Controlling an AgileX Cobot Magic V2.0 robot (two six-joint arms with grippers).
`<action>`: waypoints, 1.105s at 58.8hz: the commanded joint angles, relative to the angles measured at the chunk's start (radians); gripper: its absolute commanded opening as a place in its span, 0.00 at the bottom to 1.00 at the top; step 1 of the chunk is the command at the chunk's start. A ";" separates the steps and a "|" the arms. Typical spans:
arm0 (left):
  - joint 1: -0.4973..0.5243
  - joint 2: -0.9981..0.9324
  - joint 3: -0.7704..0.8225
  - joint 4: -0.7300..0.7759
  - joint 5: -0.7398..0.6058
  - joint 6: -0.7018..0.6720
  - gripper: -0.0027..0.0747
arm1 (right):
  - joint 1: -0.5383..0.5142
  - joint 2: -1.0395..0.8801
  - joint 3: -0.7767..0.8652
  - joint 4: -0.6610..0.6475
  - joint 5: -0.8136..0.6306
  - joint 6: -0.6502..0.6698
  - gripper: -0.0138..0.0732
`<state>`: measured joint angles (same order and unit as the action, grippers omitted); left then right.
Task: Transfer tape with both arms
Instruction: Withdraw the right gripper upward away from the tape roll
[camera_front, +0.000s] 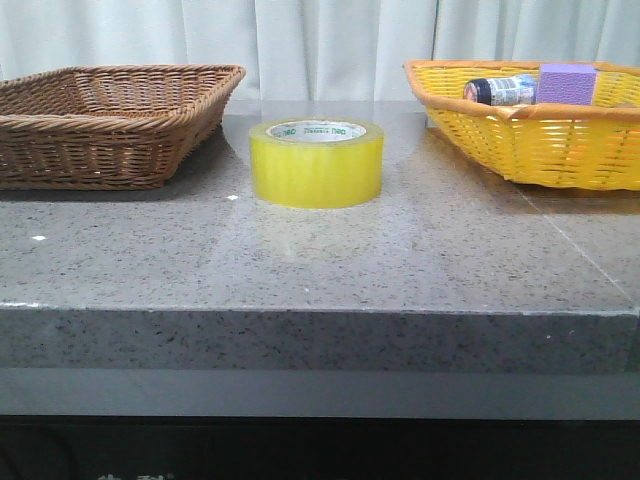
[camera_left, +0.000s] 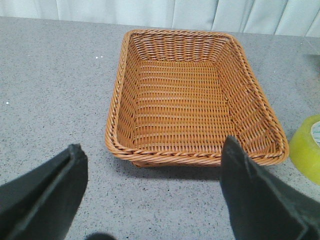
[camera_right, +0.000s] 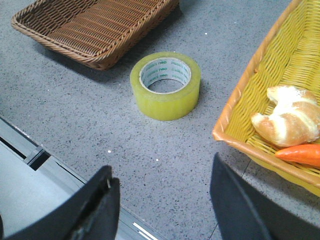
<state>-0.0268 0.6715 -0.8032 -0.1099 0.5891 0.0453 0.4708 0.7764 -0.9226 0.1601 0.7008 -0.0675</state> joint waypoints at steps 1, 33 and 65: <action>0.002 0.005 -0.036 -0.010 -0.069 -0.003 0.74 | -0.002 -0.009 -0.023 0.009 -0.079 0.001 0.66; 0.002 0.007 -0.055 -0.034 -0.072 -0.003 0.74 | -0.002 -0.009 -0.023 0.009 -0.079 0.001 0.66; -0.346 0.401 -0.518 -0.037 0.378 0.266 0.74 | -0.002 -0.009 -0.023 0.009 -0.079 0.001 0.66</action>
<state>-0.3200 1.0272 -1.2554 -0.1288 0.9819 0.2642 0.4708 0.7748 -0.9203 0.1623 0.6994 -0.0668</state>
